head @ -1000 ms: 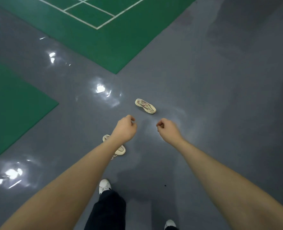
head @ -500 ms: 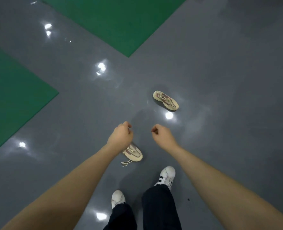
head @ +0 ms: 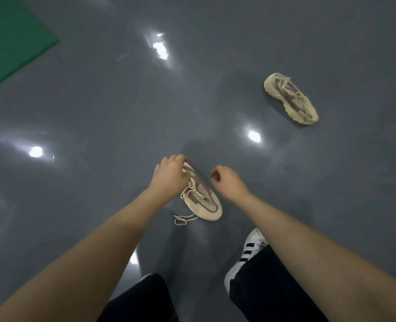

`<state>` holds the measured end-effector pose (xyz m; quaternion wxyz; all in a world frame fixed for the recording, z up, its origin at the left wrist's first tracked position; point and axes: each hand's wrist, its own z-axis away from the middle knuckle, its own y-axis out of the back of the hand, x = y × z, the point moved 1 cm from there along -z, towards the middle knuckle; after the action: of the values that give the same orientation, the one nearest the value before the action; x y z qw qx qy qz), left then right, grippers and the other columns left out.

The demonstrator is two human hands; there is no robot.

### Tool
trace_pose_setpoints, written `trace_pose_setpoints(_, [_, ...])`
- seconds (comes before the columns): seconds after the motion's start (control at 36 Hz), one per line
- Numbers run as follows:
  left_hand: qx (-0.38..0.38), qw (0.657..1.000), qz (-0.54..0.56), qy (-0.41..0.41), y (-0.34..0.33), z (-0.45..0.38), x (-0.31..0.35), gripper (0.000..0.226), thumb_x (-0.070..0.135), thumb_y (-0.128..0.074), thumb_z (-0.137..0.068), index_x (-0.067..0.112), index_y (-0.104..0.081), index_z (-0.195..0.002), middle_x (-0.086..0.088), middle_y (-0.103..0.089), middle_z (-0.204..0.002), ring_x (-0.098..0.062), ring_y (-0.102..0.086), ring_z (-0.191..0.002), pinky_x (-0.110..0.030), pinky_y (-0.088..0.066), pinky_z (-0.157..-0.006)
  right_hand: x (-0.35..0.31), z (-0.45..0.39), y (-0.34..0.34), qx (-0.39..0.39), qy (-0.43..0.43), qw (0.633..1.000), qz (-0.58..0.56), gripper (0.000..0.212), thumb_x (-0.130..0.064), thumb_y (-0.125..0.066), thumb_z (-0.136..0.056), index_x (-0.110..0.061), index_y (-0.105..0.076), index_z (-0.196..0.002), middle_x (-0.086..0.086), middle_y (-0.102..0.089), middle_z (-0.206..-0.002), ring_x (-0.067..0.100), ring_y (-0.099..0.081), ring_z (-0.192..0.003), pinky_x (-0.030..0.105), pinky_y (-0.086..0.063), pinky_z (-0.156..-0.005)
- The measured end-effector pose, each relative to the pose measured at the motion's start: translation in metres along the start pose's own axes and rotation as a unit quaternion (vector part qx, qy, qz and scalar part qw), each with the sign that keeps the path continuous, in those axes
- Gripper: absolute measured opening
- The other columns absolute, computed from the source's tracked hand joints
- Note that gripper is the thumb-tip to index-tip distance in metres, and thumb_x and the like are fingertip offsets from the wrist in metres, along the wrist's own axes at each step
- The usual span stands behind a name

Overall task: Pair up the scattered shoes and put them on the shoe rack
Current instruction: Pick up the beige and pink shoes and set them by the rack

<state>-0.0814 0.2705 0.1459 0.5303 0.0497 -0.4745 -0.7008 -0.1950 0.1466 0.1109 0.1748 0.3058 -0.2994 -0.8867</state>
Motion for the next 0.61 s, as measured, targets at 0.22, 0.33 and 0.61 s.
trace_pose_setpoints(0.22, [-0.01, 0.994, -0.09, -0.059, -0.085, -0.077, -0.046, 0.051, 0.018, -0.052, -0.087, 0.02, -0.039, -0.137, 0.001, -0.04, -0.14, -0.022, -0.029, -0.13, -0.035, -0.022, -0.102, 0.037, -0.077, -0.082, 0.004, 0.036, 0.99, 0.134, 0.037, -0.035, -0.053, -0.09, -0.007, -0.052, -0.115, 0.011, -0.054, -0.118, 0.03, -0.051, -0.111, 0.04, -0.041, -0.089])
trace_pose_setpoints(0.33, [-0.018, 0.986, -0.139, -0.088, -0.11, -0.095, -0.051, 0.054, 0.022, -0.051, -0.087, 0.019, -0.036, -0.139, 0.002, -0.037, -0.143, -0.022, -0.028, -0.133, -0.036, -0.02, -0.106, 0.05, -0.095, -0.1, 0.011, 0.056, 0.985, 0.164, 0.035, -0.037, -0.053, -0.09, -0.01, -0.053, -0.113, 0.011, -0.053, -0.116, 0.031, -0.05, -0.11, 0.038, -0.041, -0.088])
trace_pose_setpoints(0.61, [0.011, 0.958, -0.235, -0.163, -0.109, -0.101, -0.05, 0.044, 0.037, -0.048, -0.089, 0.02, -0.044, -0.129, 0.003, -0.039, -0.141, -0.02, -0.03, -0.134, -0.037, -0.02, -0.106, 0.046, -0.092, -0.079, 0.038, 0.123, 0.98, 0.154, 0.006, -0.023, -0.041, -0.094, -0.02, -0.047, -0.094, 0.007, -0.063, -0.102, 0.032, -0.059, -0.092, 0.034, -0.038, -0.063])
